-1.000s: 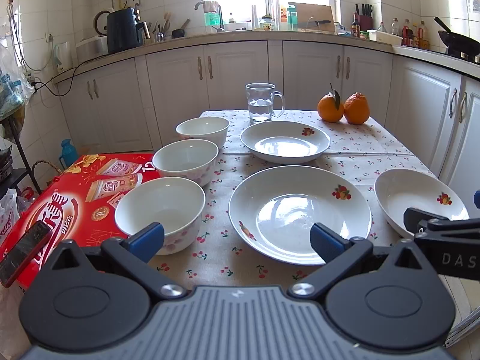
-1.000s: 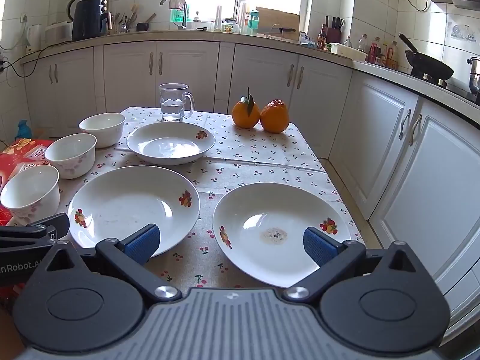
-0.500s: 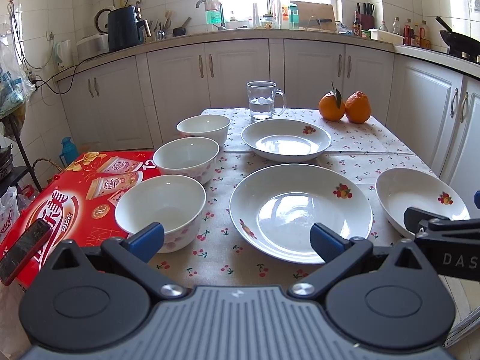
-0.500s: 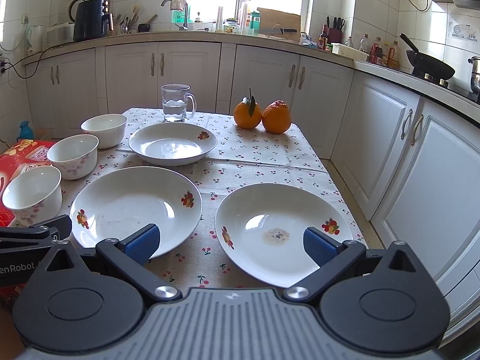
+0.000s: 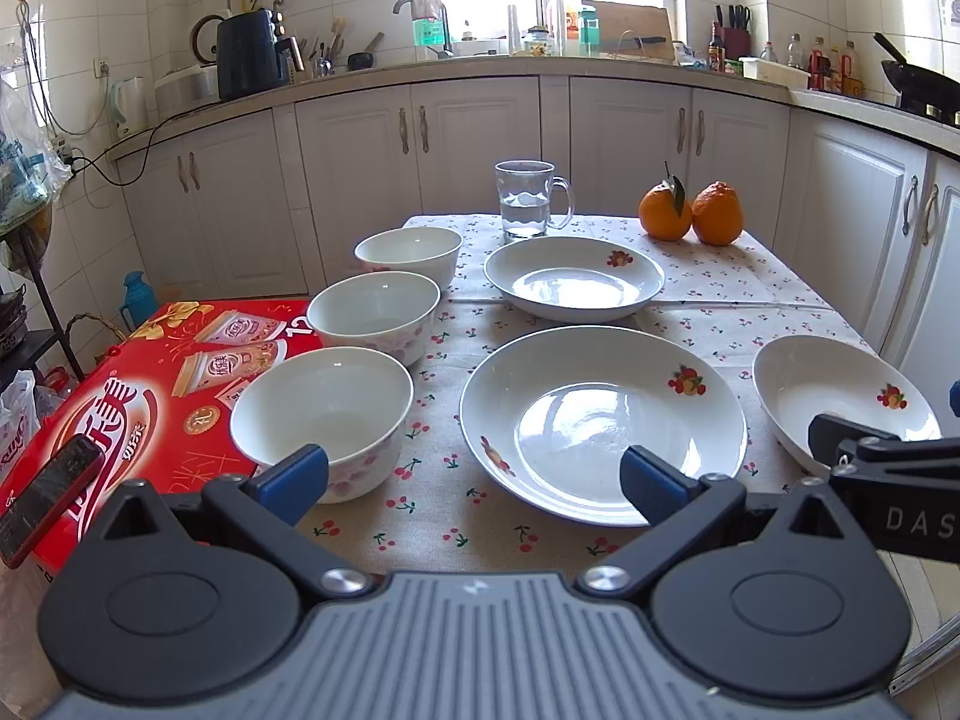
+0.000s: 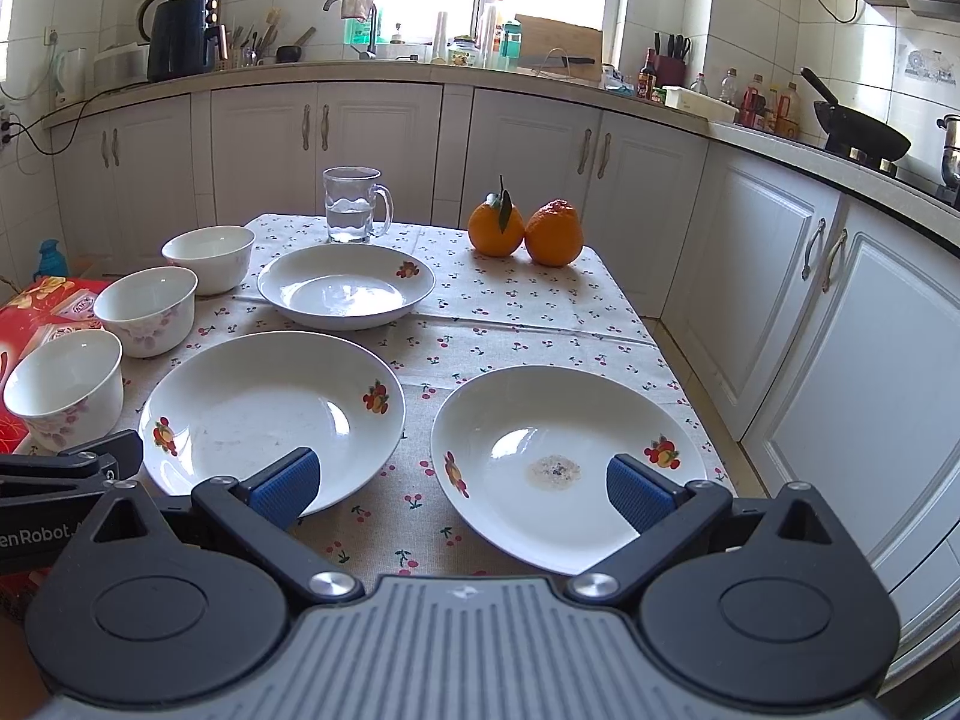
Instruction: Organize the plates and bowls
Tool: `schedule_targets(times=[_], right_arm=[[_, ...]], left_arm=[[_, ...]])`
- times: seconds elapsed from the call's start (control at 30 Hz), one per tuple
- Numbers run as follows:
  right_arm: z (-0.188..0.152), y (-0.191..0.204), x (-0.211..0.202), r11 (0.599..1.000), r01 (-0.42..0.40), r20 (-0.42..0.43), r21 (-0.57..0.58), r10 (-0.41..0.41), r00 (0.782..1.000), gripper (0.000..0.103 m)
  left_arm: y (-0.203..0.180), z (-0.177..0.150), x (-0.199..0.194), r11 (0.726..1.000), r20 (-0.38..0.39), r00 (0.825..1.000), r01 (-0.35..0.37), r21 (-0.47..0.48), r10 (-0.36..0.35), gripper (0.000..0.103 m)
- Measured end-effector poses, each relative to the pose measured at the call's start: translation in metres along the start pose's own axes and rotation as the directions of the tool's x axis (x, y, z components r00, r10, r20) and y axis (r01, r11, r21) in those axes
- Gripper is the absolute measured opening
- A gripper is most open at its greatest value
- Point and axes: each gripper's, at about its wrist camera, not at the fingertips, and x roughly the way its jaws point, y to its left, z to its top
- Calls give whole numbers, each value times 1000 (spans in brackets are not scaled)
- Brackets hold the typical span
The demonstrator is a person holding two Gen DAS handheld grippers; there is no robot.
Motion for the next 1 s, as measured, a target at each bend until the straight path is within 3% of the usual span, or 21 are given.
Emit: schedule_targets(times=[1.0], right_arm=[[0, -2, 1, 1000, -9, 3, -5, 9, 1000, 103]], left_arm=[[-4, -1, 4, 1000, -7, 1000, -8, 8, 8, 102]])
